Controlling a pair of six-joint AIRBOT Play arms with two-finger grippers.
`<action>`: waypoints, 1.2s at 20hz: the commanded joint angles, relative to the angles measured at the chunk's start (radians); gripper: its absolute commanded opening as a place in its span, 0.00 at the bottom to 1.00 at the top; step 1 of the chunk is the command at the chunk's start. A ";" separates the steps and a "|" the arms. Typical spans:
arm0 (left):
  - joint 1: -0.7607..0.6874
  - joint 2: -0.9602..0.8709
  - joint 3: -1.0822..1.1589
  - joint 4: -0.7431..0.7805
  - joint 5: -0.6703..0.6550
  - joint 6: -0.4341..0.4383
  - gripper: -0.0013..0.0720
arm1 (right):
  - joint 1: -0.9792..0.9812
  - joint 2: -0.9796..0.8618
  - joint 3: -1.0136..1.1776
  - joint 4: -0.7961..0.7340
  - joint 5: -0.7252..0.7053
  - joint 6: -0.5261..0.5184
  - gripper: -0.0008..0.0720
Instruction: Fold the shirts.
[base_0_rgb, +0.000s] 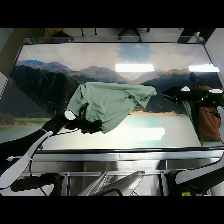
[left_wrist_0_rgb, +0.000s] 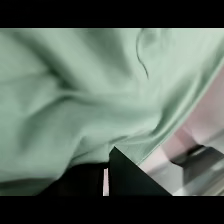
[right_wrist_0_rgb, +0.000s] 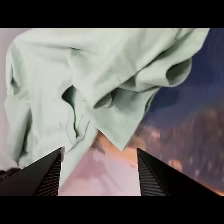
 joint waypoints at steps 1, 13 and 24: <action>0.117 0.032 0.069 0.205 -0.194 0.014 0.04 | 0.000 0.001 0.000 -0.063 0.006 -0.003 0.73; 0.676 0.107 0.184 0.412 -0.349 0.164 0.04 | 0.336 -0.018 -0.004 -0.308 0.000 0.001 0.73; 0.684 0.108 0.238 0.409 -0.383 0.167 0.04 | 0.476 -0.019 -0.143 -0.319 0.043 0.004 0.71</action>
